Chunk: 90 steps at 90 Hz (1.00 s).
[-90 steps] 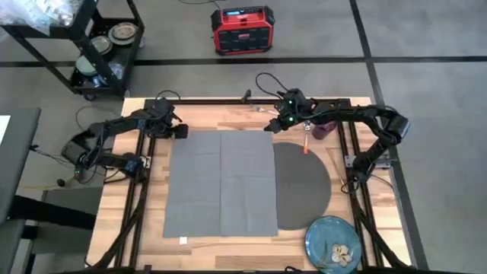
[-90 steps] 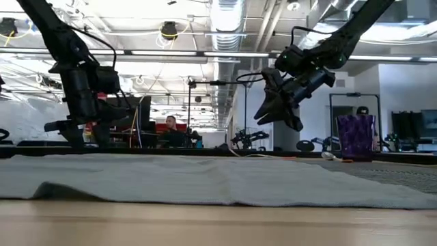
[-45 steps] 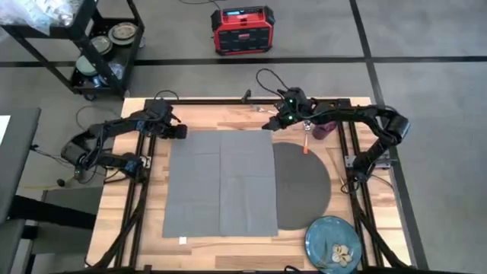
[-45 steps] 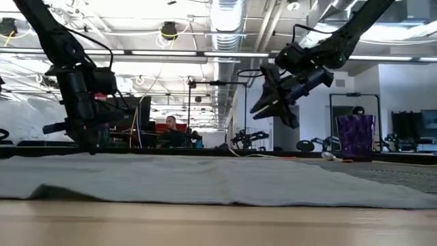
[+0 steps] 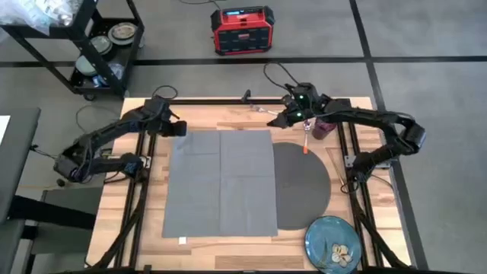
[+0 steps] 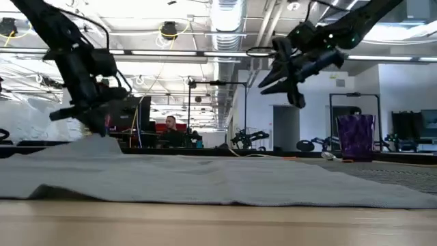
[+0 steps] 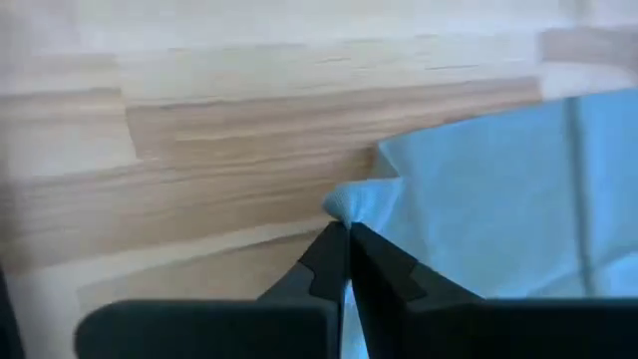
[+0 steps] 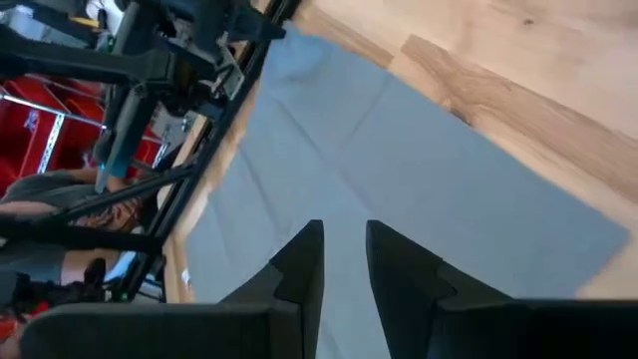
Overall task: Set table place
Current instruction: Fold the light gray table napkin on the table
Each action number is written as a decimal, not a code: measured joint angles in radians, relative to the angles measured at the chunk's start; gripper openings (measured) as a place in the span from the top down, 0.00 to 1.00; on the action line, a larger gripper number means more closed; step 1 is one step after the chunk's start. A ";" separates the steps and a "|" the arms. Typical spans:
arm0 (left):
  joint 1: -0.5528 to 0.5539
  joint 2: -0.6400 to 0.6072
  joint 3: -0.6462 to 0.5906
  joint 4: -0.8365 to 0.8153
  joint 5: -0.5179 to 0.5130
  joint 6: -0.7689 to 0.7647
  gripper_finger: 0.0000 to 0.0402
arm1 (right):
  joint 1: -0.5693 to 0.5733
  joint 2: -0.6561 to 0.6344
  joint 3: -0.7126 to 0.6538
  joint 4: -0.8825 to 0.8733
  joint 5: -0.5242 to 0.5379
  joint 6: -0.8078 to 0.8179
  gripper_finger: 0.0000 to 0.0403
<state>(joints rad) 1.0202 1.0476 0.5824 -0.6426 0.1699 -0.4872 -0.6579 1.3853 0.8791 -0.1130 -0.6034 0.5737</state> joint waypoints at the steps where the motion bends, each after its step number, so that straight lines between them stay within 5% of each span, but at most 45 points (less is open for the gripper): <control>1: -0.001 -0.005 0.003 0.000 0.000 -0.004 1.00 | 0.000 -0.007 0.000 -0.011 0.000 -0.003 0.83; 34: -0.120 -0.151 0.043 0.039 0.013 -0.160 1.00 | 0.046 -0.160 0.000 -0.158 0.000 -0.052 0.83; 90: -0.288 -0.157 0.091 0.288 0.002 -0.355 1.00 | 0.049 -0.190 0.000 -0.172 0.000 -0.051 0.83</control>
<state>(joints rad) 0.7318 0.8902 0.6738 -0.3546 0.1718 -0.8418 -0.6086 1.1957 0.8791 -0.2853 -0.6033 0.5224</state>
